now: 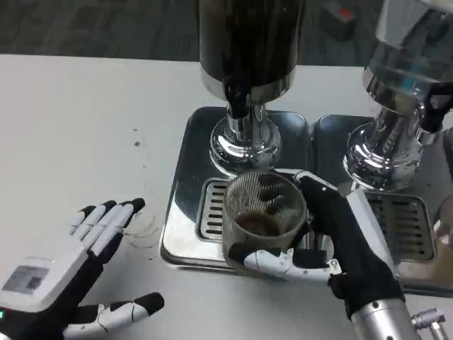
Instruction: Grasp the cup under the faucet to collect the drink, then remove the cup.
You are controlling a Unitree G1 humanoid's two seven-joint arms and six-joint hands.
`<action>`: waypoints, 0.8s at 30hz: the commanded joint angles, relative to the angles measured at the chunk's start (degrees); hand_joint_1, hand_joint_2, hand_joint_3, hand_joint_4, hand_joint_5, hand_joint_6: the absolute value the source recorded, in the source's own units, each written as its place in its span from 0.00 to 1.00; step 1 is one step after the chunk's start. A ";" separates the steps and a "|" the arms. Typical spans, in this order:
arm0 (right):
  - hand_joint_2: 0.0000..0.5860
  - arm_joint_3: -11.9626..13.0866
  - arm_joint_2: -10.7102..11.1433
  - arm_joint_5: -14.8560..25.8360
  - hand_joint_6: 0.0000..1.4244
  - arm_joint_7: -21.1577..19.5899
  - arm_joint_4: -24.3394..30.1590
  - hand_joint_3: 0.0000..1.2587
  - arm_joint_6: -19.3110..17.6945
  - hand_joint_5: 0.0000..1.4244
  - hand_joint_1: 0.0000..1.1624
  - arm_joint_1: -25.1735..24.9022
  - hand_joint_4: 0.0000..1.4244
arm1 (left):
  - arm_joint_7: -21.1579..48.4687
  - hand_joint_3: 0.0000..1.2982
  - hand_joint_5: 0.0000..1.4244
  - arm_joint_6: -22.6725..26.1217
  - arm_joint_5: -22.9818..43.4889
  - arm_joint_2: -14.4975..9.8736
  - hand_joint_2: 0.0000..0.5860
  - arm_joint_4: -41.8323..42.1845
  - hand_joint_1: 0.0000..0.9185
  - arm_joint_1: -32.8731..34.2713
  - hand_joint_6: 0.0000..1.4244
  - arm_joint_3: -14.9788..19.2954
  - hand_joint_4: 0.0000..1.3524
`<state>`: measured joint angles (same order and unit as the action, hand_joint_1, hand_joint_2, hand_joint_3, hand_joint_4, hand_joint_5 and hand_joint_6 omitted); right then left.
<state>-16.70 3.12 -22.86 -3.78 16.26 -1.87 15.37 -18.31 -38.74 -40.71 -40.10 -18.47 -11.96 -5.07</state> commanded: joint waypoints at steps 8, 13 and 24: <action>0.33 -2.13 2.05 -1.78 0.65 2.44 8.02 0.46 -0.32 0.54 0.83 4.35 0.49 | -2.26 0.00 0.00 1.81 -1.81 -0.62 0.25 6.42 0.00 -6.62 0.00 2.49 0.00; 0.33 -1.93 4.02 -1.96 0.65 4.43 10.27 0.46 -0.70 0.54 0.83 6.19 0.49 | -2.61 0.00 0.00 3.02 -2.59 -0.53 0.25 10.56 0.00 -10.97 0.00 3.85 0.00; 0.34 -2.32 4.62 -1.80 0.65 5.76 10.72 0.46 -1.36 0.54 0.83 6.07 0.49 | -4.32 0.00 0.00 4.85 -3.68 1.46 0.25 15.36 0.00 -16.33 0.00 5.97 0.00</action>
<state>-18.83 7.78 -25.42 2.03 25.14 -1.73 21.87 -21.51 -34.54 -43.61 -39.31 -3.70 -27.53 0.35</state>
